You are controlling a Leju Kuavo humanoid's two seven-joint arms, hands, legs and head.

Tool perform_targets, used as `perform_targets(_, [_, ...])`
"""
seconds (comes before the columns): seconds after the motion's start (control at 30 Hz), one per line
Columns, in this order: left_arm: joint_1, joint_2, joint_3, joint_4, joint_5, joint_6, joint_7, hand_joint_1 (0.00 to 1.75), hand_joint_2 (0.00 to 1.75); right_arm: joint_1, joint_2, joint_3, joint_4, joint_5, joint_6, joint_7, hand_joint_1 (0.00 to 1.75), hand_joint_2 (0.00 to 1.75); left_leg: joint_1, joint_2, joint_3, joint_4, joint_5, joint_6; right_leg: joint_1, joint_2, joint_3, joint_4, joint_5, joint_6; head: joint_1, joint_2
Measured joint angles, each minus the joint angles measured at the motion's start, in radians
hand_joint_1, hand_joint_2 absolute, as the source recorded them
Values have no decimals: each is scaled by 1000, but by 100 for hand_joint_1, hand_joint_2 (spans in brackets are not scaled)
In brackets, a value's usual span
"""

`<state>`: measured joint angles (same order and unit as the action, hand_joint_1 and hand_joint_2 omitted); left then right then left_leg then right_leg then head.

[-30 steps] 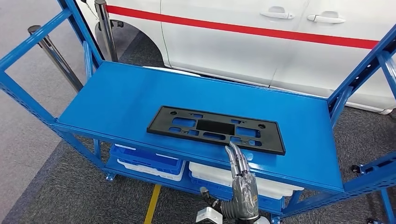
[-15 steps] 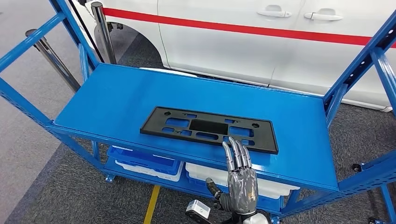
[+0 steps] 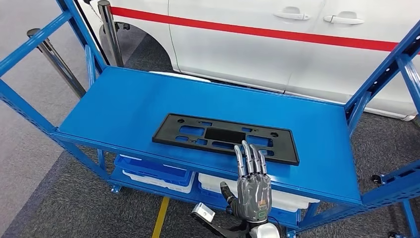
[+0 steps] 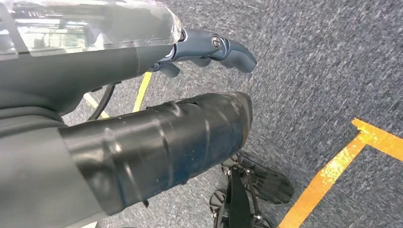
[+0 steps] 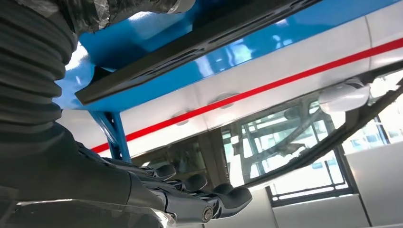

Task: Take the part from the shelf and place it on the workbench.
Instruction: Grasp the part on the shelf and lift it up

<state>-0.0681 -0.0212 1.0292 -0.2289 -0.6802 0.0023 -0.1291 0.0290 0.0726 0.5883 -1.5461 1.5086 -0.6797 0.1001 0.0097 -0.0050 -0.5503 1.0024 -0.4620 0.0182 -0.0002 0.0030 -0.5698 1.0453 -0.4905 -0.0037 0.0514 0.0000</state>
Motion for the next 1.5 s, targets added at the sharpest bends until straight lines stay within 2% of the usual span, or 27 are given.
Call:
perform_targets(0.03, [-1, 1, 0, 0, -3, -3, -1, 0, 0, -11, 0, 1, 13, 10, 11, 20, 0, 175, 3, 1, 1, -4, 3, 6, 0, 0, -15, 35, -22, 4, 0, 0])
perform_targets(0.13, [-4, 3, 1, 0, -14, -9, -6, 0, 0, -49, -1, 2, 60, 21, 75, 73, 0, 175, 2, 3, 0, -6, 4, 14, -5, -1, -103, 215, -106, 11, 1, 0])
perform_targets(0.17, [-4, 3, 2, 0, -17, -10, -9, 0, 0, -63, -3, 2, 77, 13, 98, 83, 0, 175, 2, 3, 0, -5, 4, 14, -6, -1, -122, 251, -111, 12, 1, 0])
perform_targets(0.2, [-4, 3, 3, 0, -18, -10, -12, 0, 0, -78, -7, 2, 91, 0, 121, 91, 0, 175, 2, 3, 0, -4, 4, 13, -7, -1, -124, 251, -97, 12, 1, 0])
perform_targets(0.23, [-4, 4, 4, 0, -19, -11, -14, 0, 0, -93, -10, 2, 103, -13, 140, 95, 0, 175, 2, 2, 1, -3, 3, 12, -7, -2, -107, 211, -66, 10, 1, 0])
perform_targets(0.3, [-5, 4, 8, 0, -20, -12, -18, 0, 0, -125, -17, 2, 119, -35, 172, 100, 0, 175, 0, 1, 0, 2, 0, 7, -5, -2, -45, 77, 0, 4, 1, 0])
perform_targets(0.37, [-6, 4, 13, 0, -22, -12, -21, 0, 0, -153, -23, 2, 129, -58, 206, 103, 0, 175, -4, 0, -4, 7, -3, -2, -3, -1, -11, -4, 24, -3, 0, 0])
perform_targets(0.47, [-6, 5, 17, 0, -25, -14, -28, 0, 0, -179, -33, 1, 141, -88, 256, 106, 0, 175, -3, 0, -6, 9, -5, -18, -1, 0, -10, -17, 24, -15, 0, 0])
perform_targets(0.5, [-7, 5, 17, 0, -26, -15, -30, 0, 0, -187, -37, 1, 145, -96, 271, 107, 0, 175, -1, 0, -10, 20, -14, -23, -3, -1, -9, -20, 27, -21, 0, 0])
perform_targets(0.57, [-7, 7, 18, 0, -27, -19, -34, 0, 0, -205, -41, 1, 151, -112, 301, 107, 0, 175, 1, 1, -45, 97, -61, -32, -5, -2, -6, -26, 30, -30, 0, 0])
perform_targets(0.63, [-6, 8, 20, 0, -28, -22, -35, 0, 0, -218, -47, 1, 157, -125, 324, 107, 0, 175, 2, 1, -108, 227, -119, -37, -3, -3, -7, -25, 29, -34, -1, 0])
perform_targets(0.67, [-5, 9, 21, 0, -28, -23, -35, 0, 0, -222, -51, 1, 160, -129, 331, 107, 0, 175, 2, 1, -132, 273, -130, -38, -2, -3, -7, -24, 28, -35, 0, 0])
perform_targets(0.7, [-4, 9, 22, 0, -28, -24, -35, 0, 0, -224, -53, 1, 163, -130, 335, 107, 0, 175, 2, 1, -141, 286, -121, -37, -1, -3, -7, -23, 27, -36, 0, 0])
perform_targets(0.73, [-3, 9, 22, 0, -28, -25, -36, 0, 0, -227, -56, 1, 166, -131, 337, 107, 0, 175, 2, 1, -130, 258, -94, -35, 0, -3, -5, -22, 26, -36, -1, 0])
perform_targets(0.8, [-4, 9, 24, 0, -28, -26, -36, 0, 0, -233, -58, 1, 170, -131, 337, 107, 0, 175, 0, 1, -71, 127, -22, -27, 2, -2, -1, -22, 22, -34, 0, 0])
perform_targets(0.83, [-5, 10, 24, 0, -28, -26, -36, 0, 0, -237, -59, 2, 171, -132, 339, 107, 0, 175, -2, 1, -44, 67, -1, -22, 3, -1, 0, -20, 21, -32, 0, 0])
perform_targets(0.9, [-6, 10, 26, 0, -28, -26, -36, 0, 0, -243, -60, 2, 173, -136, 347, 107, 0, 175, -7, 0, -23, 16, 7, -13, 6, -1, -3, -20, 21, -24, 0, 0])
perform_targets(1.0, [-6, 10, 30, 0, -28, -26, -36, 0, 0, -248, -63, 2, 175, -143, 355, 108, 0, 175, -2, 1, -18, 1, 13, 0, 7, -1, -7, -13, 14, -8, 0, 0])
perform_targets(1.07, [-6, 10, 33, 0, -28, -26, -36, 0, 0, -255, -66, 2, 177, -148, 357, 108, 0, 175, 3, 2, -14, -8, 18, 11, 5, -1, -36, 54, -27, 1, 1, 0])
perform_targets(1.13, [-7, 10, 37, 0, -29, -26, -36, 0, 0, -258, -70, 2, 182, -162, 367, 108, 0, 175, 2, 3, -14, -7, 18, 16, 0, -1, -99, 184, -87, 8, 1, 0])
perform_targets(1.17, [-7, 10, 39, 0, -29, -26, -36, 0, 0, -259, -73, 2, 185, -174, 374, 106, 0, 175, 1, 3, -14, -7, 17, 17, -3, -1, -126, 237, -102, 11, 1, 0])
perform_targets(1.2, [-6, 10, 41, 0, -29, -26, -37, 0, 0, -259, -76, 2, 187, -187, 381, 105, 0, 175, 1, 2, -13, -6, 16, 17, -5, -1, -139, 258, -99, 13, 1, 0])
perform_targets(1.23, [-6, 10, 42, 0, -29, -26, -38, 0, 0, -260, -79, 2, 190, -198, 386, 103, 0, 175, 1, 1, -13, -4, 15, 16, -7, -1, -133, 239, -76, 14, 1, 0])
perform_targets(1.3, [-6, 10, 43, 0, -30, -27, -41, 0, 0, -269, -84, 2, 193, -217, 393, 99, 0, 175, 2, 0, -11, 1, 10, 11, -11, -2, -77, 114, -7, 12, 1, 0])
perform_targets(1.33, [-7, 10, 43, 0, -31, -27, -44, 0, 0, -275, -86, 2, 195, -225, 396, 97, 0, 175, 0, 0, -13, 7, 7, 7, -10, -2, -49, 52, 17, 10, 1, 0])
perform_targets(1.4, [-7, 10, 43, 0, -33, -27, -48, 0, 0, -287, -88, 2, 200, -238, 404, 94, 0, 175, -3, 0, -17, 12, 3, -4, -8, -1, -25, -5, 28, 3, 1, 0])
perform_targets(1.5, [-7, 10, 44, 0, -35, -27, -51, 0, 0, -299, -92, 2, 211, -249, 411, 93, 0, 175, -1, 0, -19, 16, -2, -21, -6, 0, -23, -12, 32, -14, 1, 0])
